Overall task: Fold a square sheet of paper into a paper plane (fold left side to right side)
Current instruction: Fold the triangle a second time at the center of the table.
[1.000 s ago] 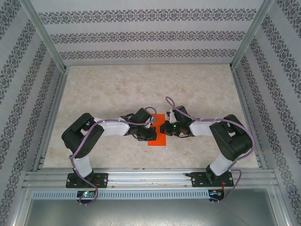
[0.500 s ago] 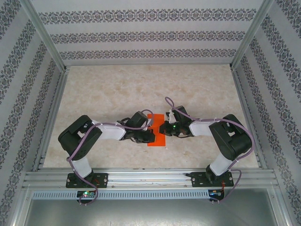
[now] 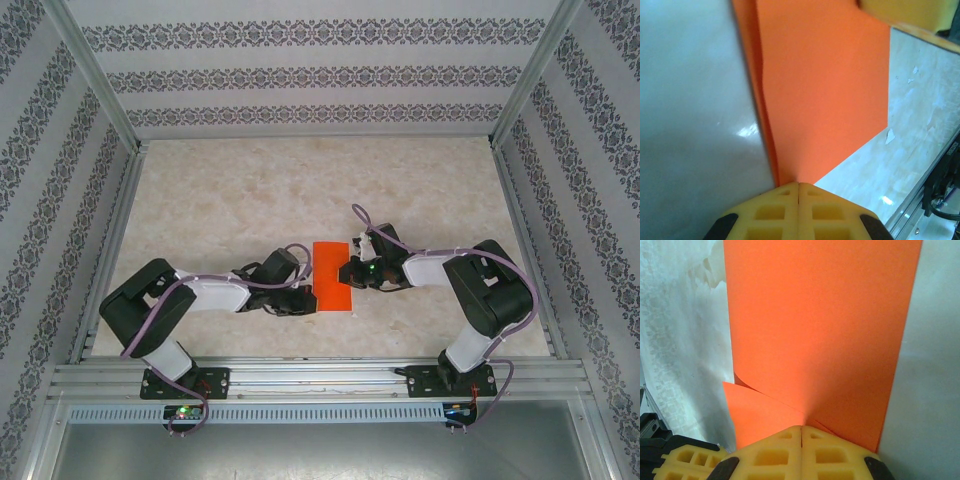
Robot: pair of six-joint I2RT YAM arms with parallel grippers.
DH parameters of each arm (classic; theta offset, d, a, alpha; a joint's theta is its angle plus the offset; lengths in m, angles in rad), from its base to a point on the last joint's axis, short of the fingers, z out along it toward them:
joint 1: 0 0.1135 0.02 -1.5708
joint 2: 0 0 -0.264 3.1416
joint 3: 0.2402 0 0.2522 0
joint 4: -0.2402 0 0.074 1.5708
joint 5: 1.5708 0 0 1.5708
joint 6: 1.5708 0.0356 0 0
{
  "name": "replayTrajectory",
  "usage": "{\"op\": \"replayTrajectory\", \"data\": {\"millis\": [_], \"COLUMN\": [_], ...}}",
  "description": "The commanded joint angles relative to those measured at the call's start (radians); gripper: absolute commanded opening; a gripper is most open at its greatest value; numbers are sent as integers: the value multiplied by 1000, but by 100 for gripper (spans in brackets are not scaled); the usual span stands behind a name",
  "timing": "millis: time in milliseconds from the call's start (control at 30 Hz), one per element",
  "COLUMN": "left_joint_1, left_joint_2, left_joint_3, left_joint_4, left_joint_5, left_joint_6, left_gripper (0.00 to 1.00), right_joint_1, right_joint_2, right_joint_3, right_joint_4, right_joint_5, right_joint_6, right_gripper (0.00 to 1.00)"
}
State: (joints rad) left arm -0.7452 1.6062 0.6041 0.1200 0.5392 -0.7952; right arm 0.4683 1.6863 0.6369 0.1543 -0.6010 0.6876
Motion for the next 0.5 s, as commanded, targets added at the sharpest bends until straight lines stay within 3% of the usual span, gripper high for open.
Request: {"op": "replayTrajectory", "data": {"millis": [0,133,200,467], "left_joint_1": [-8,-3,5,97], "left_joint_2": [-21,-73,-110,-180], "left_joint_3": [-47,-34,-25,-11], "left_joint_4": [-166,-179,-179,-58], "left_joint_5": [-42,-62,-77,-66], "left_joint_6": [-13,-5,-5,-10], "left_gripper": [0,0,6,33], "right_joint_1": [-19,-14,-13,-37], "right_joint_2": [32,-13,-57,-276], "right_joint_3": [-9,15,25,-20], "right_joint_4": [-111,-106,-95,-117], "right_joint_5": [94,54,40,125], "right_joint_6": [-36,-23,-10,-44], "right_gripper": [0,0,2,51]}}
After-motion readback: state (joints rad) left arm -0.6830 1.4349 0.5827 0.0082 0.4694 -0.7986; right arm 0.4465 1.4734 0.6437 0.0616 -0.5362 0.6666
